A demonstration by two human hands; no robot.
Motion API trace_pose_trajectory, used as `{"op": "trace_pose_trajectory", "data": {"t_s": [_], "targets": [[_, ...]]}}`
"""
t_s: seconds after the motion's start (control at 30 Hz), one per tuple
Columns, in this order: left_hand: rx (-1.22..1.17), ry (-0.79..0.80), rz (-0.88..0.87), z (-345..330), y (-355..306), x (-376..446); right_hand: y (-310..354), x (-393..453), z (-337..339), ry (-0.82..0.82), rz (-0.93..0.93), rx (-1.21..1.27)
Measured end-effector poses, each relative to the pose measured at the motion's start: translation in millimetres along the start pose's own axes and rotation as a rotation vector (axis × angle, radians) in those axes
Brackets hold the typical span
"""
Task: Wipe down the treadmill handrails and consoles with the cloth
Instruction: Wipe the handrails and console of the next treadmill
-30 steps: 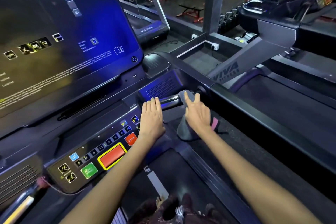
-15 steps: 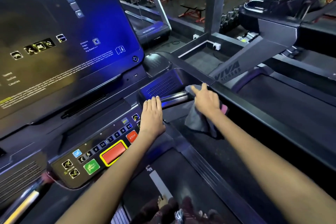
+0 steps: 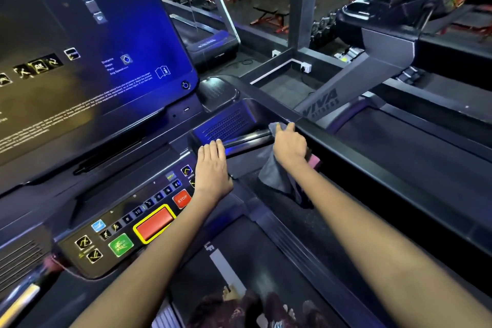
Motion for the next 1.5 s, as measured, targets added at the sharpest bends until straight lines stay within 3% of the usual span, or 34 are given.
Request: {"op": "trace_pose_trajectory", "data": {"t_s": [0.23,0.43,0.6,0.77,0.87,0.97,1.07,1.17,1.33,1.43,1.5], "targets": [[-0.008,-0.012,0.024,4,-2,1,-7,9,20,0.143,0.13,-0.158],[-0.109,0.032,0.084,5,-2,20,-2,56,101,0.09,0.2,-0.333],[-0.146,0.041,0.084,3,-3,34,32,85,91,0.183,0.48,-0.57],[-0.1,0.008,0.064,0,-2,31,77,107,87,0.053,0.784,-0.755],[-0.103,0.023,0.087,-1,-1,31,104,113,98,-0.115,1.114,-0.857],[-0.114,0.036,0.131,-2,-1,32,108,117,70,-0.086,1.279,-1.068],[-0.134,-0.002,0.202,-1,1,34,106,100,16,0.003,1.467,-1.136],[-0.188,-0.091,0.308,5,4,36,93,96,-14,0.131,1.533,-1.081],[-0.263,-0.226,0.364,8,6,35,102,96,-13,-0.033,1.671,-1.112],[-0.284,-0.263,0.369,7,7,33,101,97,-35,0.103,1.73,-1.216],[-0.292,-0.277,0.391,8,9,33,107,76,-53,-0.036,1.895,-1.299]]}}
Point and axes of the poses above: each hand's wrist, its own x-axis towards the middle knuckle, its own z-axis out of the back of the hand, y = z × x, the point moved 10 cm from there along x, towards the middle knuckle, and after that the axes turned 5 degrees about z, right-handed, at the moved point
